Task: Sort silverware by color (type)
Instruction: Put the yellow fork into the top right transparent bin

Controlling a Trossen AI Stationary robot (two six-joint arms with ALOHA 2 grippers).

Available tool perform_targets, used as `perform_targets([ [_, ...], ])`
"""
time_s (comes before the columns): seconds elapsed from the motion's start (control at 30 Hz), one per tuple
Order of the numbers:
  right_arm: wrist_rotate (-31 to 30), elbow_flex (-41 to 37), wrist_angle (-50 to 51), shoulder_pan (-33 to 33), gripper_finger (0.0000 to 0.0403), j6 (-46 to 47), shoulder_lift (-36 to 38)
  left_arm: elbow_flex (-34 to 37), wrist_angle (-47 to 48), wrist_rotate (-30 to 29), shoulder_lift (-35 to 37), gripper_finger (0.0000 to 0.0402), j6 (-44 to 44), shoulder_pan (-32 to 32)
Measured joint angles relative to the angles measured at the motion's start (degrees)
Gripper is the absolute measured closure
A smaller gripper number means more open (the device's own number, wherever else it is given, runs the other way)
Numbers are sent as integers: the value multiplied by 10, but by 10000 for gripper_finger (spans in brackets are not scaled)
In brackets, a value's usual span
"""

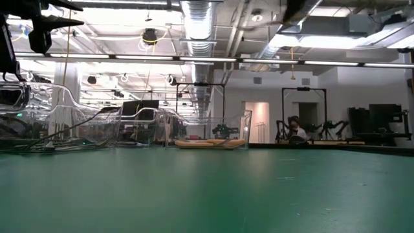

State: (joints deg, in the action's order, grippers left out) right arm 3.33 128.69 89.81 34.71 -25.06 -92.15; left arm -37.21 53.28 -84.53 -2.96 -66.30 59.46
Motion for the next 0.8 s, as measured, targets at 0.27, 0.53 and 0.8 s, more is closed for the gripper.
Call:
perform_targets([
  [0.27, -1, -385, -195, -3, 339, 45, 190, 0, 0, -4, 0, 289, -2, 0],
  [0.53, -8, -731, -530, -38, 339, 145, 330, 0, 0, -22, 0, 289, -4, 0],
  [0.8, -10, -840, -815, -64, 339, 184, 256, 0, 0, -51, 0, 289, 18, 0],
])
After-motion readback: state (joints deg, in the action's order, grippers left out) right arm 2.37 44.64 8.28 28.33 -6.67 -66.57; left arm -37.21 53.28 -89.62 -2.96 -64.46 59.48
